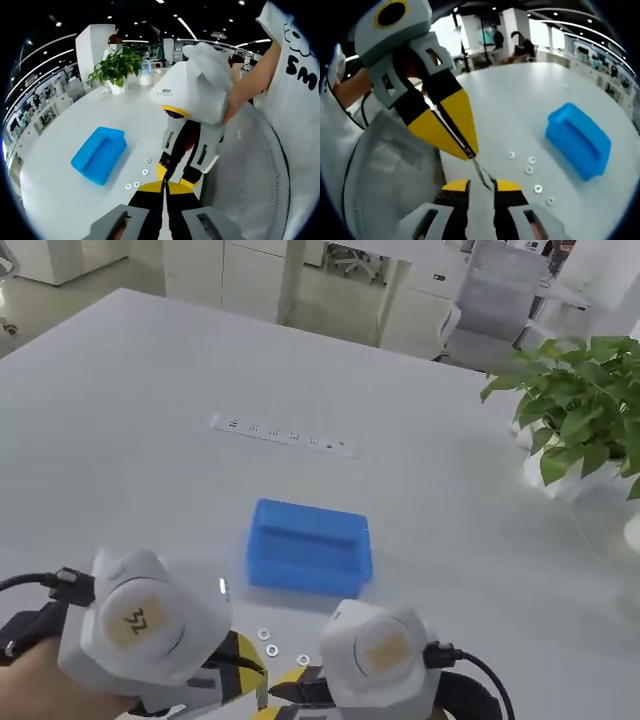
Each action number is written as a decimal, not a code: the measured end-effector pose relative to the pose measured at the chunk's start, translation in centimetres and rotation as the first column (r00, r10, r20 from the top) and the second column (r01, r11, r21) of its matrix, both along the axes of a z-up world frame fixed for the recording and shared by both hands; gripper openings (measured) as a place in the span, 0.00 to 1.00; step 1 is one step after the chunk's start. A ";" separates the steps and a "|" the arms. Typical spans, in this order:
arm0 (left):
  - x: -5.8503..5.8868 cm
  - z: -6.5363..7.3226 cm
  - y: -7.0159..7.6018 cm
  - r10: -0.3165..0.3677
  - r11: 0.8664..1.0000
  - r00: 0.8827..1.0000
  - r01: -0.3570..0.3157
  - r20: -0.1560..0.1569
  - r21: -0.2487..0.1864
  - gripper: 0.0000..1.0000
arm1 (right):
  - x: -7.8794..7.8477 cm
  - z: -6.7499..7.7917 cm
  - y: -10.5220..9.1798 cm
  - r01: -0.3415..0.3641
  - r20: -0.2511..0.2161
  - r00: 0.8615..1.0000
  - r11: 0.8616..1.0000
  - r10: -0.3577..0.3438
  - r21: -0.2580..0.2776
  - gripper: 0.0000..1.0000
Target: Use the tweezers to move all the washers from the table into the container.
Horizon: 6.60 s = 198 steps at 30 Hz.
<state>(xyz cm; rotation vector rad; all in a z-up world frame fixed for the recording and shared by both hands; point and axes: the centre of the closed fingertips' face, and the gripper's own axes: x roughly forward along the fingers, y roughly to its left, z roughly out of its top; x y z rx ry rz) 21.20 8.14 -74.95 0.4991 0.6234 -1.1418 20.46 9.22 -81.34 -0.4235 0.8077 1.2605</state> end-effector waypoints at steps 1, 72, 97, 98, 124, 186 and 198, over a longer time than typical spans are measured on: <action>0.0 0.0 0.0 -0.008 1.000 1.000 0.008 -0.002 0.003 0.00 | 0.0 0.0 0.2 -0.013 0.005 1.000 1.000 0.013 0.003 0.13; -0.5 -1.8 9.4 0.687 0.701 0.710 -0.704 -0.156 -0.119 0.82 | 6.2 0.3 4.5 -0.179 0.145 0.973 0.984 0.179 -0.011 0.03; -0.6 -2.2 9.5 0.680 0.714 0.719 -0.694 -0.145 -0.093 0.80 | 6.4 -0.2 4.3 -0.166 0.132 0.977 0.986 0.168 -0.026 0.03; -0.6 -2.2 9.5 0.679 0.714 0.719 -0.694 -0.146 -0.093 0.80 | 6.4 -0.2 4.2 -0.164 0.130 0.977 0.986 0.166 -0.026 0.03; -0.5 -2.4 9.5 0.671 0.727 0.729 -0.683 -0.137 -0.074 0.79 | 6.4 -0.5 4.5 -0.172 0.122 0.977 0.985 0.174 -0.027 0.04; -0.4 -0.2 9.5 0.689 0.701 0.712 -0.702 -0.135 -0.124 0.99 | 15.8 7.7 3.3 0.039 0.256 0.965 0.994 -0.064 0.101 0.02; 0.1 0.3 9.5 0.695 0.696 0.707 -0.707 -0.127 -0.125 0.99 | 19.6 3.7 3.5 0.130 0.209 0.967 0.987 -0.148 0.094 0.03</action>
